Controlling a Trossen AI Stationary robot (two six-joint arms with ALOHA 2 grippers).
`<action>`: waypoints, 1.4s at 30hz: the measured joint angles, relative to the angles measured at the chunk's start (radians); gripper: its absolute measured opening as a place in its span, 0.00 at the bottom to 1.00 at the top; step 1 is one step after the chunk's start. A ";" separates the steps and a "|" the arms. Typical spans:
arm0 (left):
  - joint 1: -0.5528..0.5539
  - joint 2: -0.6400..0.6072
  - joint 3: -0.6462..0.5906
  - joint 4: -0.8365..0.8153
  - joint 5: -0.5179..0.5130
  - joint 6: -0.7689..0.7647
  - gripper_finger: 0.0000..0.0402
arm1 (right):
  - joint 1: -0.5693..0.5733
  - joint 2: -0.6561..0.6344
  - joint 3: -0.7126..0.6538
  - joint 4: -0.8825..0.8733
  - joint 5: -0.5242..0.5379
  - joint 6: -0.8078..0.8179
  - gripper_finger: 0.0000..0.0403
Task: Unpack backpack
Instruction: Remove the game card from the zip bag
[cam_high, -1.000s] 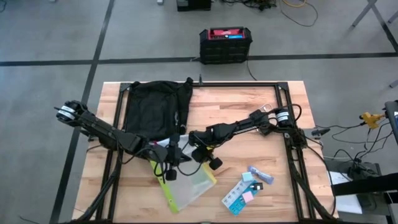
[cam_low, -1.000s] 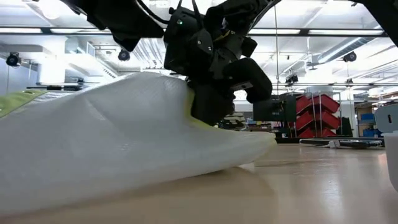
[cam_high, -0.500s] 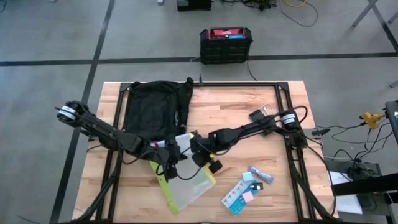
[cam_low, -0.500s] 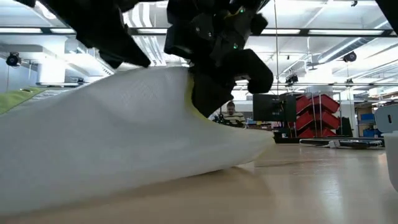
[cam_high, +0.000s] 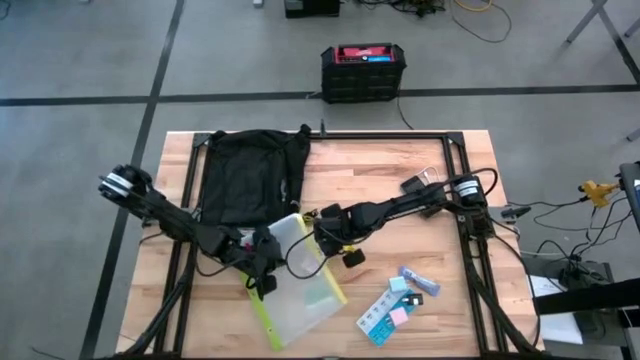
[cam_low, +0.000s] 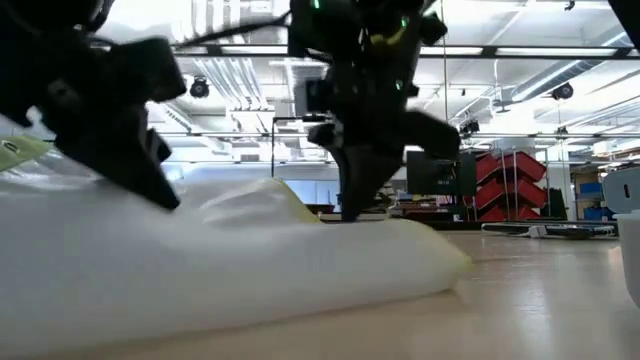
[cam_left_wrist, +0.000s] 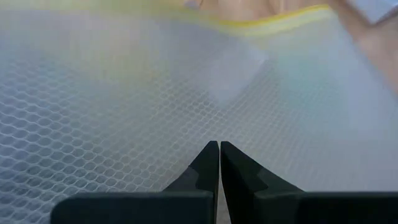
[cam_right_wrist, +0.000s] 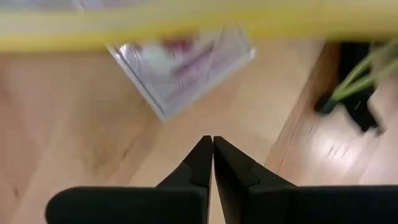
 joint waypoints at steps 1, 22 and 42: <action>0.000 0.008 -0.012 0.016 -0.004 0.000 0.00 | -0.003 0.000 -0.019 0.019 -0.002 0.001 0.00; 0.002 0.275 -0.061 0.366 -0.125 0.472 0.00 | 0.102 -0.034 -0.067 0.327 -0.227 -0.071 0.01; 0.003 0.280 -0.063 0.382 -0.138 0.454 0.00 | 0.086 -0.044 -0.093 0.391 -0.199 0.113 0.93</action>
